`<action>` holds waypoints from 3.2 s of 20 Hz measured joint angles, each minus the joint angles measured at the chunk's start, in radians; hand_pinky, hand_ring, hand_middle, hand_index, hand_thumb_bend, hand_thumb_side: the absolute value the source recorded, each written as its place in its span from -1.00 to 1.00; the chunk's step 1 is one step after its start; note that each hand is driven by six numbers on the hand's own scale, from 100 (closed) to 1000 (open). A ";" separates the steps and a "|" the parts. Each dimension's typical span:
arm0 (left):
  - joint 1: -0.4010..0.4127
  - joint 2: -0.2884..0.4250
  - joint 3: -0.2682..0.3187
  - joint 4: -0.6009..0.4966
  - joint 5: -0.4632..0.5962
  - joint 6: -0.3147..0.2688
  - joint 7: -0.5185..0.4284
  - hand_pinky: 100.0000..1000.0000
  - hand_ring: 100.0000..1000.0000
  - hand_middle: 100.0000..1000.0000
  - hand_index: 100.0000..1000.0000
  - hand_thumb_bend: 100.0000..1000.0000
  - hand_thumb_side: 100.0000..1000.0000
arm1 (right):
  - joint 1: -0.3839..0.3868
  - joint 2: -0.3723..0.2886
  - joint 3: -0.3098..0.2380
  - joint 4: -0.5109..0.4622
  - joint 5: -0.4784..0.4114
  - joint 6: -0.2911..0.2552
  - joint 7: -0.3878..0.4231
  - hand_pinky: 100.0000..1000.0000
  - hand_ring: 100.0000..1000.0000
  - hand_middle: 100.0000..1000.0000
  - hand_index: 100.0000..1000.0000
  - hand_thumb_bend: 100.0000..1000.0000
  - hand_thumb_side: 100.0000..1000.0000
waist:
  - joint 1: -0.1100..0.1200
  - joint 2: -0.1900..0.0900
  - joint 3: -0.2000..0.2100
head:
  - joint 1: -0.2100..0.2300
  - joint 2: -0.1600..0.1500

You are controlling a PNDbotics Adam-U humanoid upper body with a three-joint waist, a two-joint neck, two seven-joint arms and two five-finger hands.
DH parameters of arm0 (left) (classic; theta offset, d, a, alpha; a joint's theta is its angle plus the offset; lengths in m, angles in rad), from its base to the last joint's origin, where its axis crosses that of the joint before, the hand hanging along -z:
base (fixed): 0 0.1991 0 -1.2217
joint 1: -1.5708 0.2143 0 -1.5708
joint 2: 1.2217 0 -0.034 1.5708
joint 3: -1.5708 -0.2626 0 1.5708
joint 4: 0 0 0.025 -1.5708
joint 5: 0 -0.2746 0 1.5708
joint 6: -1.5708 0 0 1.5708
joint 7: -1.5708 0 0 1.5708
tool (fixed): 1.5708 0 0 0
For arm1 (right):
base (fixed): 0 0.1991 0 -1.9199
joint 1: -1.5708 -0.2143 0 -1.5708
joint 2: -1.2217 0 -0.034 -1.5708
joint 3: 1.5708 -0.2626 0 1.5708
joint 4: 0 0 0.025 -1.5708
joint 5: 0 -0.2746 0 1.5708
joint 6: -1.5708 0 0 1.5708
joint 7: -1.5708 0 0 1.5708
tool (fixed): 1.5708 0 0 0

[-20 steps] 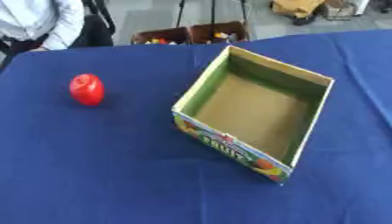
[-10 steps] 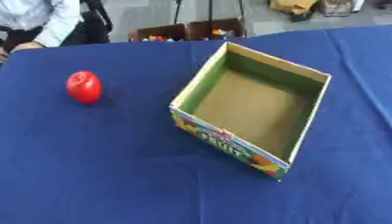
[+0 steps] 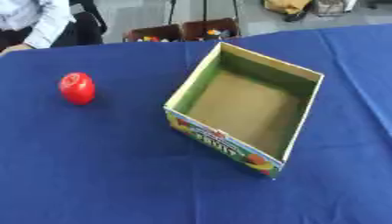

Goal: Pick up objects on the table and place them in the box.

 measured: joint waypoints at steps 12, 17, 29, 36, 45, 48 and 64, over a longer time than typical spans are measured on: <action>-0.151 0.132 -0.086 0.243 -0.276 0.062 -0.615 0.58 0.90 0.85 1.00 0.02 1.00 | -0.019 -0.001 0.017 0.000 -0.001 -0.001 0.018 0.36 0.59 0.65 0.71 -1.00 1.00 | 0.010 -0.012 -0.030 | 0.063 -0.015; -0.236 0.133 -0.149 0.376 -0.298 0.007 -0.777 0.60 0.93 0.88 1.00 0.27 1.00 | -0.027 -0.001 0.022 0.000 -0.003 -0.005 0.024 0.36 0.59 0.64 0.71 -1.00 1.00 | 0.014 -0.013 -0.038 | 0.072 -0.018; -0.368 0.067 -0.255 0.626 -0.373 -0.022 -0.987 0.50 0.86 0.87 1.00 0.43 0.68 | -0.036 0.000 0.029 0.000 -0.009 -0.006 0.030 0.36 0.59 0.62 0.70 -1.00 1.00 | 0.018 -0.010 -0.061 | 0.114 -0.027; -0.393 0.024 -0.272 0.733 -0.403 -0.013 -1.065 0.49 0.87 0.92 1.00 0.06 0.29 | -0.036 0.000 0.034 0.000 -0.010 -0.008 0.034 0.36 0.57 0.61 0.69 -1.00 1.00 | 0.018 -0.003 -0.068 | 0.136 -0.036; -0.414 -0.010 -0.286 0.807 -0.382 -0.038 -1.099 0.34 0.78 1.00 1.00 -0.12 0.08 | -0.045 0.002 0.034 0.000 -0.014 -0.004 0.031 0.36 0.56 0.58 0.68 -1.00 1.00 | 0.019 0.004 -0.081 | 0.151 -0.050; -0.427 -0.020 -0.291 0.836 -0.383 -0.045 -1.114 0.30 0.77 0.99 1.00 -0.24 0.01 | -0.046 0.003 0.034 0.000 -0.017 -0.004 0.031 0.36 0.55 0.58 0.67 -1.00 1.00 | 0.020 0.007 -0.088 | 0.156 -0.054; -0.449 -0.038 -0.277 0.937 -0.404 -0.040 -1.171 0.30 0.80 0.99 1.00 -0.30 -0.02 | -0.054 0.003 0.042 0.000 -0.019 -0.004 0.030 0.36 0.52 0.54 0.66 -1.00 1.00 | 0.029 0.029 -0.111 | 0.187 -0.072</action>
